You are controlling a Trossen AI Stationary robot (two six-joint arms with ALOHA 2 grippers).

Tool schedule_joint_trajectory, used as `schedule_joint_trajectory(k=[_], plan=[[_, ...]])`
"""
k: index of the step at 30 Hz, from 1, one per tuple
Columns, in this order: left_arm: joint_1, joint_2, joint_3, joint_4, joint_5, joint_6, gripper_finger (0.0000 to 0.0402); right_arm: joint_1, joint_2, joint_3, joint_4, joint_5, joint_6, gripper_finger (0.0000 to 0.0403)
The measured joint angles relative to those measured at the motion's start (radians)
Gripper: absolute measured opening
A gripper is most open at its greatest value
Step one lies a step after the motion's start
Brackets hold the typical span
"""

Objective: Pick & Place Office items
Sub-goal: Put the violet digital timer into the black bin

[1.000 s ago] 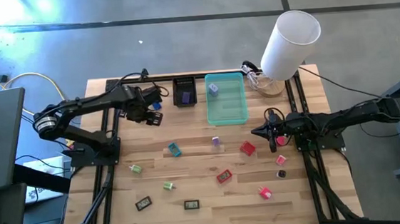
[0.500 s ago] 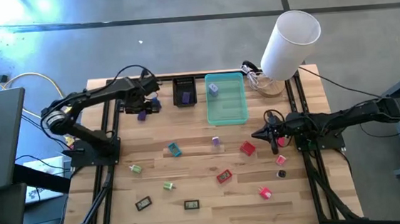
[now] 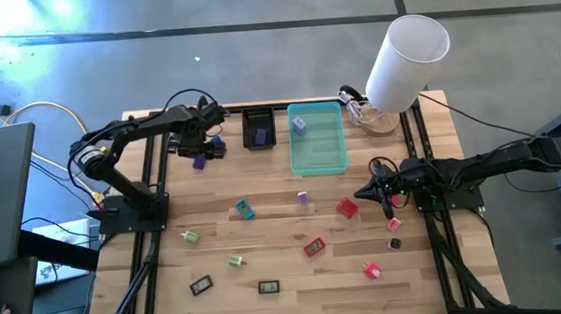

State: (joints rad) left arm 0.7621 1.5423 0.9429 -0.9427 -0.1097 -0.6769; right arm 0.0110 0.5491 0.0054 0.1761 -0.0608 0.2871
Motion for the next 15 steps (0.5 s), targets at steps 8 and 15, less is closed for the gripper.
schedule_joint_trajectory(k=[8,15], plan=[[0.017,0.005,-0.038,0.035,0.011,0.03,0.0208,0.0,0.0,0.0,0.0,0.003,0.0,0.0002],[0.023,0.003,-0.068,0.105,0.049,0.067,0.0208,0.0,0.0,0.0,0.0,0.009,-0.003,0.0002]])
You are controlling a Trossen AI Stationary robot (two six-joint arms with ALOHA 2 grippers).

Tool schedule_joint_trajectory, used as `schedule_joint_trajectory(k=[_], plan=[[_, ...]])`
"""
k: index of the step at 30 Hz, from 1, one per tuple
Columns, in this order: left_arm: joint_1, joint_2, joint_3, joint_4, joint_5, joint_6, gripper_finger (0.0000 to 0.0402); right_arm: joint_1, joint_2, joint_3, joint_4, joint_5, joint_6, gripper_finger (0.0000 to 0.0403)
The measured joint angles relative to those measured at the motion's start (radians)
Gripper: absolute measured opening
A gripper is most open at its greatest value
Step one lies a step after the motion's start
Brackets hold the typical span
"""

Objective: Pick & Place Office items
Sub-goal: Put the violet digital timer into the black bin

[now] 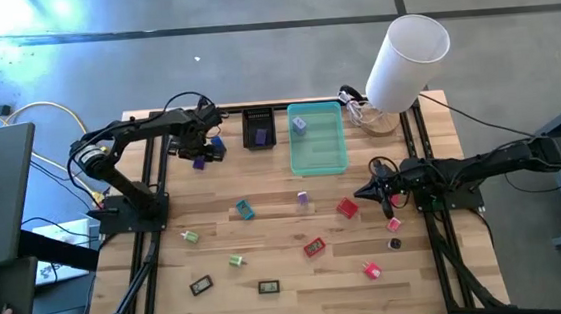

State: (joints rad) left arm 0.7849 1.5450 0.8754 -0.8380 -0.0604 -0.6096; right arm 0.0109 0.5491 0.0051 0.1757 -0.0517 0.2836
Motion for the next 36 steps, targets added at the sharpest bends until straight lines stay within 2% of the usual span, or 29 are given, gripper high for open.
schedule_joint_trajectory(k=[8,27,31,36], plan=[[0.024,0.006,-0.017,0.024,0.004,0.018,0.0208,0.0,0.0,0.0,0.0,0.0,0.0,0.0002],[-0.005,0.081,-0.013,0.029,0.005,0.015,0.0203,0.0,0.0,0.0,0.0,0.005,-0.019,0.0002],[-0.019,0.081,-0.014,0.033,0.005,0.012,0.0169,0.0,0.0,0.0,0.0,0.005,-0.019,0.0002],[-0.034,0.082,-0.014,0.039,0.008,0.011,0.0089,0.0,0.0,0.0,0.0,0.005,-0.019,0.0002]])
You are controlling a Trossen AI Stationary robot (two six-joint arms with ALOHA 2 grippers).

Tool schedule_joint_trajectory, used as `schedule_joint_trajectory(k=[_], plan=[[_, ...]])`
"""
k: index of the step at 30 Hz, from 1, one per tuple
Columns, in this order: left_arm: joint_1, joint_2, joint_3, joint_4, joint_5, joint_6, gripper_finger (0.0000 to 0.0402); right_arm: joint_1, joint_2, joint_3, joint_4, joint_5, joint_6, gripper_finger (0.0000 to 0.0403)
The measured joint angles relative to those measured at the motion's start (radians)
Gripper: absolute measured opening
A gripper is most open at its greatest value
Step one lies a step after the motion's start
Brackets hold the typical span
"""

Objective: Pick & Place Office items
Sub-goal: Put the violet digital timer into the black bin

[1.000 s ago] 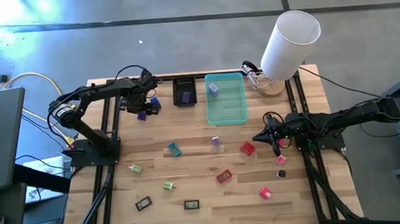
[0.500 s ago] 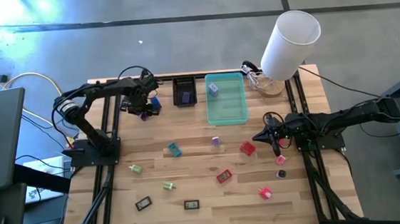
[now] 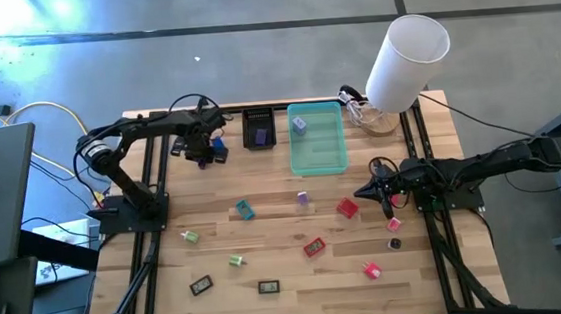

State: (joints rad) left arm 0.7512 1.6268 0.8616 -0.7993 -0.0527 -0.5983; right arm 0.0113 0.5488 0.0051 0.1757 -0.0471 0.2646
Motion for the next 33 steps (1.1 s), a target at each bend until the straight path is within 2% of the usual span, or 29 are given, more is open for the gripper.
schedule_joint_trajectory(k=[3,9,18,24,33], plan=[[-0.017,-0.001,0.002,-0.005,-0.014,0.002,0.0038,0.0,0.0,0.0,0.0,0.0,0.0,0.0002],[-0.065,-0.071,0.032,-0.047,-0.03,0.017,0.0036,0.0,0.0,0.0,0.0,0.029,0.0,0.0002],[-0.18,-0.217,0.2,-0.07,-0.029,-0.049,0.0036,0.0,0.0,0.0,0.057,0.106,-0.063,0.0002],[-0.243,-0.198,0.338,0.025,-0.03,-0.052,0.0036,0.0,0.0,0.006,0.219,0.097,-0.174,0.0002],[-0.197,-0.057,0.473,0.16,-0.001,-0.045,0.0036,0.0,0.001,0.049,0.218,0.097,-0.191,0.0002]])
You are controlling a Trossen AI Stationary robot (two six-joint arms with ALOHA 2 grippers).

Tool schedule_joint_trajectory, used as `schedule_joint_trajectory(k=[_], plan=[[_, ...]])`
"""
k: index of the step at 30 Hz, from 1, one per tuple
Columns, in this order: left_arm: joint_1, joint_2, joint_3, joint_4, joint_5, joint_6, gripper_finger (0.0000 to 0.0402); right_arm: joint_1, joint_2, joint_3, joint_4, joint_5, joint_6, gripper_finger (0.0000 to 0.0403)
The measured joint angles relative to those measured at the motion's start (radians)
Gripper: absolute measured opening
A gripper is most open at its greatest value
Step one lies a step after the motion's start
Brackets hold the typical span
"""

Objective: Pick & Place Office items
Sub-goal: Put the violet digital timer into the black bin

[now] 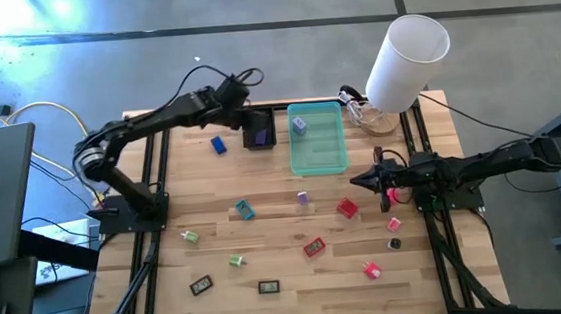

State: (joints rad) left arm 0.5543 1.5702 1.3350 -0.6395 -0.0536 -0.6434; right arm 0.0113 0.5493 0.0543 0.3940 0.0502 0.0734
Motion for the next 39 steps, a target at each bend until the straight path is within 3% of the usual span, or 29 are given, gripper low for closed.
schedule_joint_trajectory(k=[9,14,23,31,39], plan=[[0.074,0.268,0.15,-0.021,0.08,0.001,0.0036,0.0,0.0,0.001,-0.133,0.0,0.005,0.0002],[0.091,0.349,0.177,-0.043,0.081,-0.01,0.0036,0.0,0.0,0.002,-0.138,-0.001,0.005,0.0002],[0.114,0.397,0.177,-0.097,0.082,-0.073,0.0036,0.0,0.0,0.003,-0.163,-0.006,0.012,0.0002],[0.113,0.405,0.177,-0.082,0.084,-0.087,0.0109,0.0,0.0,0.004,-0.17,-0.008,0.012,0.0002],[0.113,0.4,0.178,-0.052,0.089,-0.022,0.0117,0.0,0.0,0.005,-0.177,-0.008,0.043,0.0002]])
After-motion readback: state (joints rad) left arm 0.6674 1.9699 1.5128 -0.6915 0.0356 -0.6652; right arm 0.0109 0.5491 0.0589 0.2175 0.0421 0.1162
